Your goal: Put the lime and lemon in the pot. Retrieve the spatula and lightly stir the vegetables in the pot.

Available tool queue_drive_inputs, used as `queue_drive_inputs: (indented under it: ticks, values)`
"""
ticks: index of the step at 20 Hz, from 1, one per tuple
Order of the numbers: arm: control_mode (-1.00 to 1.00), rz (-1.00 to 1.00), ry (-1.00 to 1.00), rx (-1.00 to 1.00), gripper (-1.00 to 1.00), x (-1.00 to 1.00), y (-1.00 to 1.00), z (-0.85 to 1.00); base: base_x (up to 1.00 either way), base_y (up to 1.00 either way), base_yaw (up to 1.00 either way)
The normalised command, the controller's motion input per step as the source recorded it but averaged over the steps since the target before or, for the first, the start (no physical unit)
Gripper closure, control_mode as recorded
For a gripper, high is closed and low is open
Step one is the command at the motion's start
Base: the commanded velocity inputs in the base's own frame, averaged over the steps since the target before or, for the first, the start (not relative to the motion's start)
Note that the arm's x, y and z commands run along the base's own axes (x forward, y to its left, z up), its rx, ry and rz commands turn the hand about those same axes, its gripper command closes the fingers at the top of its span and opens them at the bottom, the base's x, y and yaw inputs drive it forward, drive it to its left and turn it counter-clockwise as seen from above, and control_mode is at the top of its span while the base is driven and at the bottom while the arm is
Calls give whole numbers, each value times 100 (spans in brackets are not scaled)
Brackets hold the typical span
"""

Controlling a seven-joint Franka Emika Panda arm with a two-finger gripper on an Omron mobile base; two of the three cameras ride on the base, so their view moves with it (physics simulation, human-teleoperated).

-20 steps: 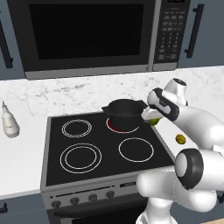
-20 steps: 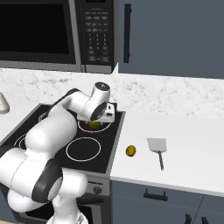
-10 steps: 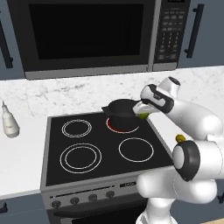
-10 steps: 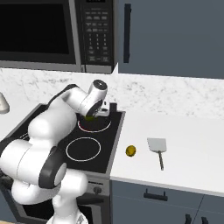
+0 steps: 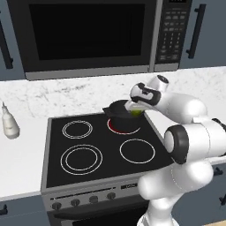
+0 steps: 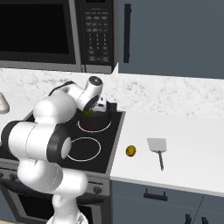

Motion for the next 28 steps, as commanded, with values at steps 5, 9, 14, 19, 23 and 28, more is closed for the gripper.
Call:
queue_drive_inputs:
  ticks: [5,9,14,19,23,28]
  values:
    - [-100,-8,5,-1,100,44,2,-6,0,0,0]
    - [-100,-5,1,-4,100,23,8,-26,0,0,0]
    - [-100,-3,0,-5,100,16,3,-32,0,0,0]
    - [-100,-2,5,-1,100,19,0,-18,0,0,0]
    - [-100,0,6,-3,100,14,0,-29,0,0,0]
    - [-100,0,8,0,100,9,0,-13,0,0,0]
